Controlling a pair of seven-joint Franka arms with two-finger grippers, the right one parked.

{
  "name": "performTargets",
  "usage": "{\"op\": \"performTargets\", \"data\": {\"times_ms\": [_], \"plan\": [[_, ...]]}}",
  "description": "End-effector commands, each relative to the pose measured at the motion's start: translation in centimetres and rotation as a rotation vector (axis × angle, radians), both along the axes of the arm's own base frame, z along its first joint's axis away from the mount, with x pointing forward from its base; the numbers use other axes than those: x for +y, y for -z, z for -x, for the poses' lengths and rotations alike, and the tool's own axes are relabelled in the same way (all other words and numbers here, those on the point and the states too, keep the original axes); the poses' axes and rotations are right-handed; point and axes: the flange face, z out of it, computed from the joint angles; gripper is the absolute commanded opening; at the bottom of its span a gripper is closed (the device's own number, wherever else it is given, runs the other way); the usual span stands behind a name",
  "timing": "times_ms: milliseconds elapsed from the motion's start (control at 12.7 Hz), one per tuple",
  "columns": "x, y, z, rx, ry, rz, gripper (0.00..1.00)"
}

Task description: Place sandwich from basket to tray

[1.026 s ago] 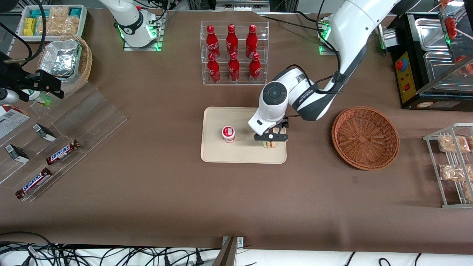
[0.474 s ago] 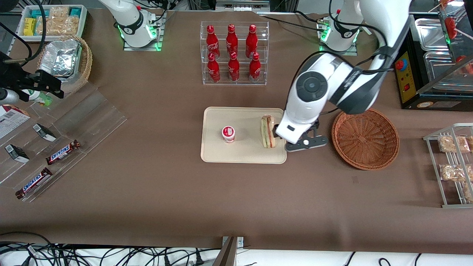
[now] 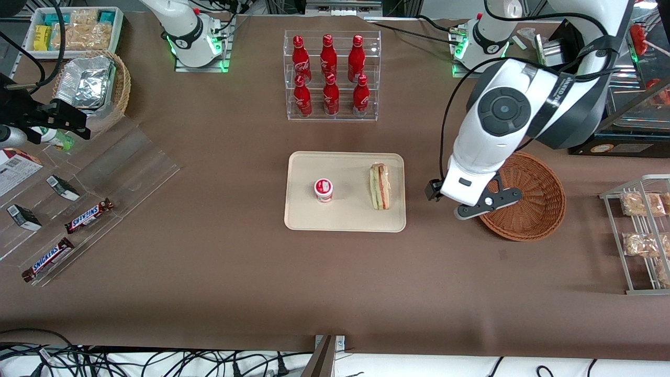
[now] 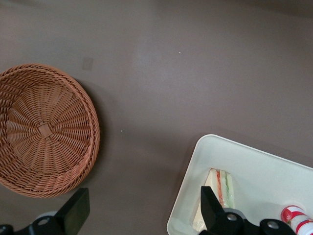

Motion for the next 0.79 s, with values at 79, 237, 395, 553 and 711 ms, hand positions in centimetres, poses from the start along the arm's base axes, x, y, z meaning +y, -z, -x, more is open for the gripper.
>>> {"op": "performTargets", "data": {"times_ms": [79,237,395,553,711], "plan": [[2.5,-2.4,0.3,0.011,-0.043,0.022,1.00],[4.7,-4.3,0.4,-0.001,-0.012,0.031,1.00],[8.1,-6.5,0.5,0.008,0.008,0.073,1.00],[11.4,-8.7,1.4,0.041,0.077,0.076,1.00],[15.0,-10.8,2.2,0.058,0.155,0.104,1.00]]}}
